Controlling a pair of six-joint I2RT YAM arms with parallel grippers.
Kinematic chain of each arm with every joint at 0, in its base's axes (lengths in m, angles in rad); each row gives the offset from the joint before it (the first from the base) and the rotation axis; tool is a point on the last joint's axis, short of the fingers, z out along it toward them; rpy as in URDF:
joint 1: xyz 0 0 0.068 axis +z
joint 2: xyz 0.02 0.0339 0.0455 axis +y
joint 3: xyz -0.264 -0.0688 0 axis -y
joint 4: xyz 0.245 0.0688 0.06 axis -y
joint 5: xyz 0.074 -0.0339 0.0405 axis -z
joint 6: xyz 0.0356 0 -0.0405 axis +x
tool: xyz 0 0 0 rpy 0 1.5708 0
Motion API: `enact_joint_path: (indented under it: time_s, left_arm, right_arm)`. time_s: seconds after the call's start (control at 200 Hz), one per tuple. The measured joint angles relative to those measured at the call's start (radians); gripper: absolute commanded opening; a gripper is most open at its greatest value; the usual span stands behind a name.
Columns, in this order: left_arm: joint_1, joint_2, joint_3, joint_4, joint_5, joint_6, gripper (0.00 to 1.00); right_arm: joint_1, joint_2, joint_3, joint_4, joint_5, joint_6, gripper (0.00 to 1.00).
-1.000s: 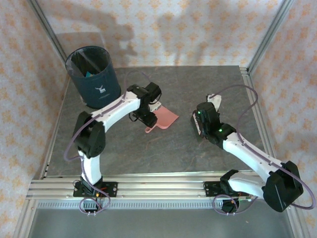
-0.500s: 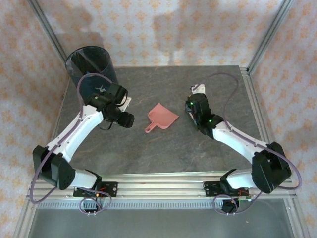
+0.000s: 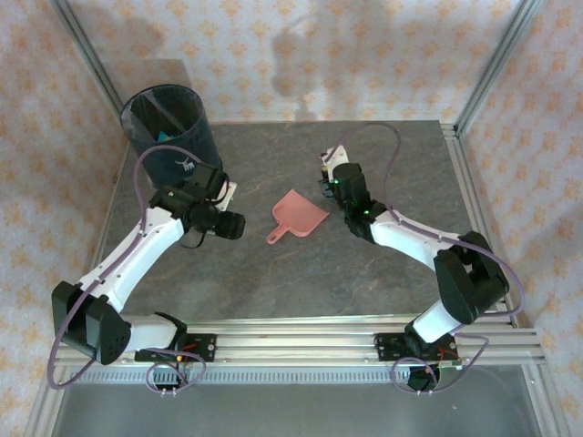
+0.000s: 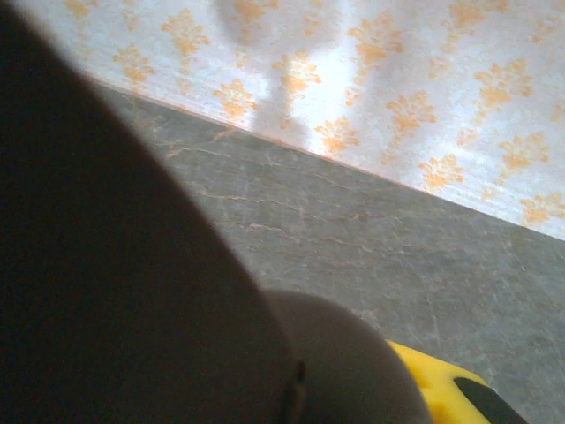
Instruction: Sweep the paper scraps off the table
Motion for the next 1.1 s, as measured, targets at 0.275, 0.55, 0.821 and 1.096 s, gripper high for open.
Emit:
enact_joint_path:
  time_s: [0.275, 0.55, 0.821, 1.096]
  left_arm:
    - [0.0, 0.0, -0.009, 0.007, 0.017, -0.005, 0.66]
    - [0.0, 0.0, -0.009, 0.01, 0.018, -0.006, 0.66]
    - [0.0, 0.013, -0.009, 0.01, 0.023, -0.006, 0.66]
    - [0.002, 0.018, -0.009, 0.01, 0.035, -0.006, 0.66]
  right_arm:
    - [0.064, 0.058, 0.009, 0.094, -0.012, -0.102, 0.0]
    - [0.103, 0.07, -0.035, 0.204, -0.039, -0.138, 0.0]
    - [0.13, 0.075, -0.109, 0.317, -0.047, -0.183, 0.01]
    - [0.159, 0.075, -0.154, 0.38, -0.061, -0.226, 0.11]
